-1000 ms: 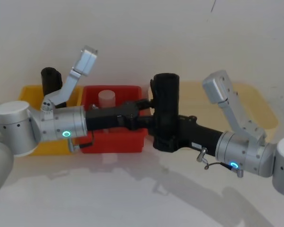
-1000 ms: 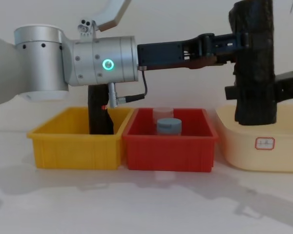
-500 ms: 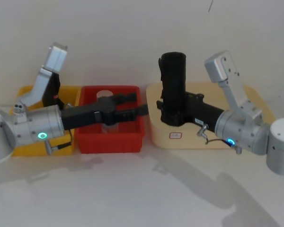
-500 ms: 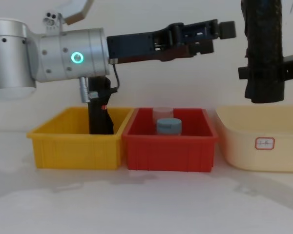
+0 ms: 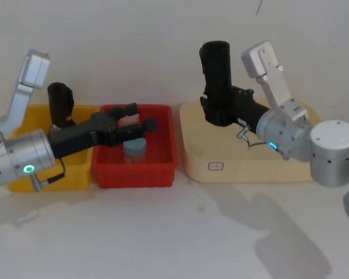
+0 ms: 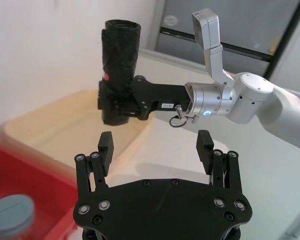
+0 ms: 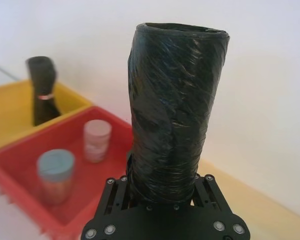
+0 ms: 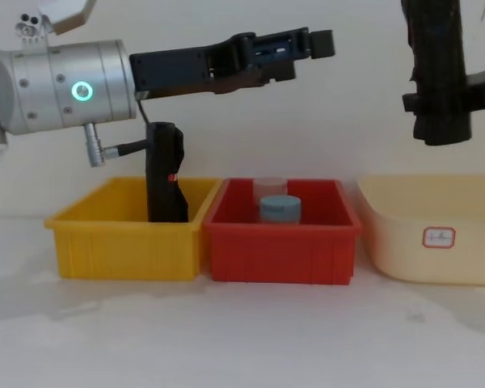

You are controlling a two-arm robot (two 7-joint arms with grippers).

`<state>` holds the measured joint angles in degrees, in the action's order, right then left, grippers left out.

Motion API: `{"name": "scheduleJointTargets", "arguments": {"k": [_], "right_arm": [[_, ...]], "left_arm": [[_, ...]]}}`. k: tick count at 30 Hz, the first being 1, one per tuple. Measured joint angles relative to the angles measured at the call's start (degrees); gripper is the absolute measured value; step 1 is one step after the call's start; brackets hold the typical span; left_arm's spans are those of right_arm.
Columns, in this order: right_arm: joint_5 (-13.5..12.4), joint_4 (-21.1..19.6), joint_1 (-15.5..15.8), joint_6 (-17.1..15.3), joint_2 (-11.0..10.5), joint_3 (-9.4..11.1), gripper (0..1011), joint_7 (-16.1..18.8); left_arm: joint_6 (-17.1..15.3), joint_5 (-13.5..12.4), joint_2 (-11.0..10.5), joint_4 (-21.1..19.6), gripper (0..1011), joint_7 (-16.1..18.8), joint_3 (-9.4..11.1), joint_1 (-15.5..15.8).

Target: Pick up the garbage bag with the one hand and transfer it to the other hand.

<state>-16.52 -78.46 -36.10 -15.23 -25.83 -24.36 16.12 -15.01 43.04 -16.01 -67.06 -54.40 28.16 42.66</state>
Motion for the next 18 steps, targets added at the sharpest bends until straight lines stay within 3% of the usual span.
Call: {"name": "scheduleJointTargets", "arguments": {"k": [12,18], "right_arm": [[6.67,12.42,-7.63,3.4,4.93,-1.89,505,-6.63],[8.83,17.09,-10.25,5.02,6.58,-2.38,660,-8.88]], "left_arm": [[2.5,-1.3,-1.44,-4.39,1001,8.82,-2.36,-3.42],[4.17,-2.41,-1.78,-6.24,1001,13.94,-3.48,-5.06]]}}
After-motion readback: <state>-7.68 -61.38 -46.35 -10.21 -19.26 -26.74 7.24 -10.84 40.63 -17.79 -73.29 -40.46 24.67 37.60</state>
